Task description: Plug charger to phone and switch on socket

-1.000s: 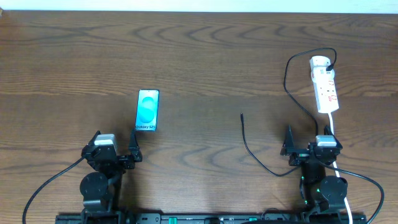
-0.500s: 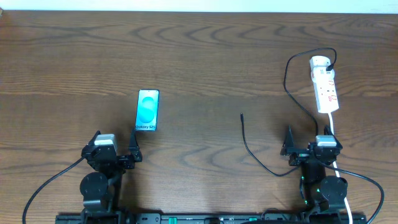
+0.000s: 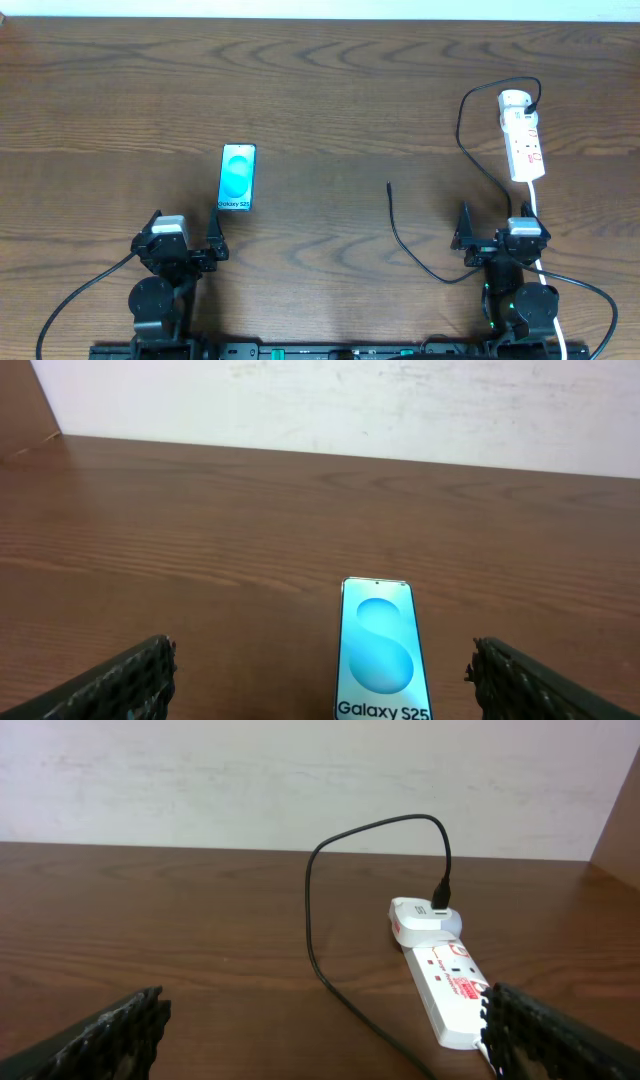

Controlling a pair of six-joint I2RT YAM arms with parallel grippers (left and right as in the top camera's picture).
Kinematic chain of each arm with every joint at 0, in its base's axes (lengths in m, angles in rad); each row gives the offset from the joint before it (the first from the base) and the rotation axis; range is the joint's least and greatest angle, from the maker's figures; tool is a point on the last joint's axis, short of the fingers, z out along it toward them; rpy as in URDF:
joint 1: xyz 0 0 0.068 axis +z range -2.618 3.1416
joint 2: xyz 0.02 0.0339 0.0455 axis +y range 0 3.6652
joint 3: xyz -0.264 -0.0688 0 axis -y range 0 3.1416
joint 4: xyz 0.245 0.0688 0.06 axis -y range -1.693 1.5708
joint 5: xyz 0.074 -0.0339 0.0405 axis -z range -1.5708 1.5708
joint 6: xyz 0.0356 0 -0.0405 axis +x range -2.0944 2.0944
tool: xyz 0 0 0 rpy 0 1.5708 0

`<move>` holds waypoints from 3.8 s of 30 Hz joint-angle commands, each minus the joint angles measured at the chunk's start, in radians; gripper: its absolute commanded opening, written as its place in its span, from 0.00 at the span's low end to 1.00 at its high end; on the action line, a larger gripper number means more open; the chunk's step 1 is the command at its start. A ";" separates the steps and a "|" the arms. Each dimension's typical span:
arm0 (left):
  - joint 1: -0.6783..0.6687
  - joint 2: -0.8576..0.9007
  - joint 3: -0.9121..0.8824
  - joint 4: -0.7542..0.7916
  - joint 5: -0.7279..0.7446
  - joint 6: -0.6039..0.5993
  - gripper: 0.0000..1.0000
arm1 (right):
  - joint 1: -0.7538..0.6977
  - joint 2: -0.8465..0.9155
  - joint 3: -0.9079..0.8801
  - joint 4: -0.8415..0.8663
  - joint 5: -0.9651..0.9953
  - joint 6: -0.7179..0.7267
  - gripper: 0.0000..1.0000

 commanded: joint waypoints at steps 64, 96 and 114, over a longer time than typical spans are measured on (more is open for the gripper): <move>0.004 0.348 0.221 -0.056 0.073 -0.096 0.95 | 0.003 0.002 -0.002 -0.002 0.015 0.013 0.99; 0.004 1.262 1.233 -0.780 0.199 0.018 0.95 | 0.003 0.002 -0.002 -0.002 0.015 0.013 0.99; 0.004 1.275 1.254 -0.829 0.207 0.013 0.95 | 0.003 0.002 -0.002 -0.002 0.015 0.013 0.99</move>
